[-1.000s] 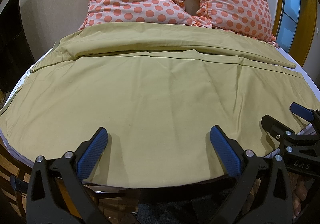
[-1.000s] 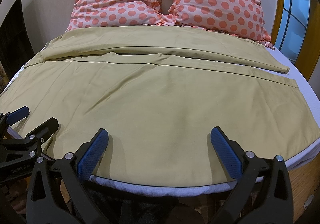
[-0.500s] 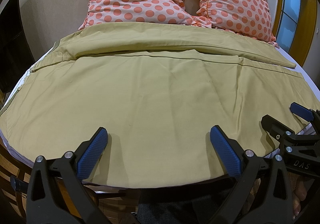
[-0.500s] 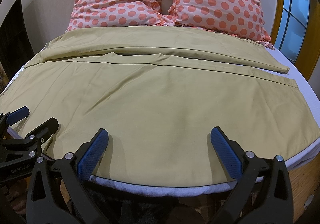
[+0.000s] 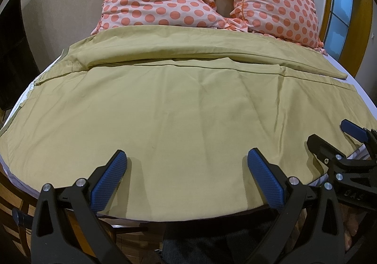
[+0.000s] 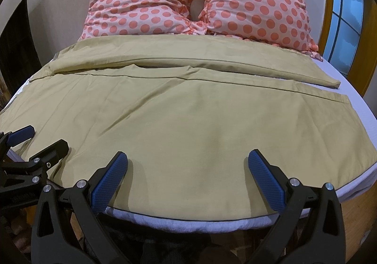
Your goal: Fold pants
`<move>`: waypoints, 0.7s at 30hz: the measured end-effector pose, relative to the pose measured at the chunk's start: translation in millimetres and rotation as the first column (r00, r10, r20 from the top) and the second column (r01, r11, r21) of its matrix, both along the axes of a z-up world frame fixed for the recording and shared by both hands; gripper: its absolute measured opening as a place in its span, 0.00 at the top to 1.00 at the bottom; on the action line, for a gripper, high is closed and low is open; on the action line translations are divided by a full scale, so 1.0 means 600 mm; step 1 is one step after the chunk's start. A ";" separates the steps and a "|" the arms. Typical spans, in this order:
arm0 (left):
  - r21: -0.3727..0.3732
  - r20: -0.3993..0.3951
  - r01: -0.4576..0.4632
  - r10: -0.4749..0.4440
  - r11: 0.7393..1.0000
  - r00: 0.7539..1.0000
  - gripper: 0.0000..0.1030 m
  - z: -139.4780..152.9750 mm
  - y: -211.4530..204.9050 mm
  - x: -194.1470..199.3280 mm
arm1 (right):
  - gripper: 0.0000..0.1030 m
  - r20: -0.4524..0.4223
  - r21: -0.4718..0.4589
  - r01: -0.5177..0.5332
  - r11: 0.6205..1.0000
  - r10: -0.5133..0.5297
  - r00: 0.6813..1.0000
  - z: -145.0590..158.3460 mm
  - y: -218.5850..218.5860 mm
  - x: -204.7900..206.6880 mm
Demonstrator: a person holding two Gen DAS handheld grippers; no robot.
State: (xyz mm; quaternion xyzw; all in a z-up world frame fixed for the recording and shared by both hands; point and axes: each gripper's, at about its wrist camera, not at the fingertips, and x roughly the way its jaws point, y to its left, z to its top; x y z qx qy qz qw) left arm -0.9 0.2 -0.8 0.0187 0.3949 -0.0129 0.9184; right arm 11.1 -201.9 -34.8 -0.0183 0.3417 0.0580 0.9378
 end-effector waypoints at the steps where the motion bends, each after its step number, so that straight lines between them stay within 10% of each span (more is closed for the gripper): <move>1: 0.000 0.002 0.006 -0.006 1.000 1.000 0.02 -0.001 0.001 -0.001 | 0.01 0.014 0.002 -0.004 1.000 0.004 1.000 0.001 -0.002 -0.006; 7: -0.013 0.001 0.028 -0.028 1.000 1.000 0.02 0.004 0.006 -0.002 | 0.01 0.052 0.013 -0.061 0.998 0.060 0.997 0.005 -0.023 0.000; 12: -0.063 0.045 0.012 -0.009 0.998 0.999 0.02 0.032 0.038 0.012 | 0.01 0.024 0.135 0.157 0.978 -0.161 0.987 0.104 -0.146 0.089; 21: -0.097 0.133 -0.021 0.034 0.995 0.991 0.02 0.081 0.072 0.064 | 0.43 -0.188 0.143 0.576 0.805 -0.549 0.814 0.168 -0.319 0.453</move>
